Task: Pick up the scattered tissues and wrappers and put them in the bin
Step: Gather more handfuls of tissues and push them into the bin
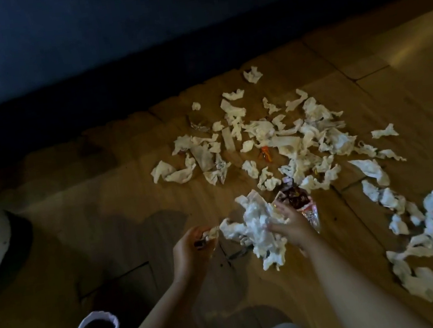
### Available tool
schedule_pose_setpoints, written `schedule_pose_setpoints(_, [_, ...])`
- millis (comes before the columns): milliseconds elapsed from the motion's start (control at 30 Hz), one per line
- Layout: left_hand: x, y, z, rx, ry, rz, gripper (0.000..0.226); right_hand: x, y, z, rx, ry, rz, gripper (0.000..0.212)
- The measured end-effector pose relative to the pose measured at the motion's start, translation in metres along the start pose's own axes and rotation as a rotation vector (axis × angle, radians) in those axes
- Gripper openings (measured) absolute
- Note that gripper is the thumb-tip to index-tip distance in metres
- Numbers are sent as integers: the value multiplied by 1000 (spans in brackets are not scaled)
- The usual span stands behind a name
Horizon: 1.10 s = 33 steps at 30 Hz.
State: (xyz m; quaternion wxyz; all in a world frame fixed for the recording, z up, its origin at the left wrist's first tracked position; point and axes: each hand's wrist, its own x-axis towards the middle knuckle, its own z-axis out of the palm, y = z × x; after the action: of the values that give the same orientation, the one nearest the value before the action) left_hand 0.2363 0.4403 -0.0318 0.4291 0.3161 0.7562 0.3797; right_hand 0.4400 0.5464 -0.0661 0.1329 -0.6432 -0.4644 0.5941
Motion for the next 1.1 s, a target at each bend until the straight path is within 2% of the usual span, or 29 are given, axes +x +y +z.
schedule_pose_setpoints(67, [-1, -7, 4, 1, 20, -40, 25, 5, 6, -5, 16, 160, -39, 53])
schedule_pose_setpoints(133, [-2, -11, 10, -9, 17, -64, 26, 11, 11, -12, 26, 319, -88, 53])
schedule_pose_setpoints(200, [-1, -14, 14, -12, 8, -78, 24, 19, 13, -19, 1, 369, -69, 84])
schedule_pose_setpoints(300, [3, -19, 19, 11, -10, -99, 22, 33, 8, -22, -65, 296, 64, 132])
schedule_pose_setpoints(367, [8, -21, 21, 1, -11, -101, 23, 46, 6, -15, -138, 243, 141, 155])
schedule_pose_setpoints(400, [10, -21, 21, -10, -9, -100, 22, 53, 7, -8, -187, 209, 164, 158])
schedule_pose_setpoints(533, [18, -22, 18, -27, -16, -120, 22, 60, 10, 32, -575, 114, 123, 146])
schedule_pose_setpoints(667, [22, -28, 14, -4, -9, -125, 27, 58, 25, 68, -780, 184, 24, 122])
schedule_pose_setpoints(767, [23, -32, 10, 15, -8, -126, 28, 56, 35, 73, -896, 285, -94, 91])
schedule_pose_setpoints(833, [23, -34, 7, 2, -7, -134, 27, 56, 40, 70, -761, 285, -162, 73])
schedule_pose_setpoints(900, [22, -35, 3, -3, -5, -130, 25, 53, 37, 64, -541, 254, -141, 68])
schedule_pose_setpoints(1033, [19, -36, -4, -27, 13, -132, 26, 38, 18, 51, -233, 257, 38, 49])
schedule_pose_setpoints(1100, [18, -33, -7, -63, 22, -136, 25, 27, 3, 46, -124, 242, 133, 48])
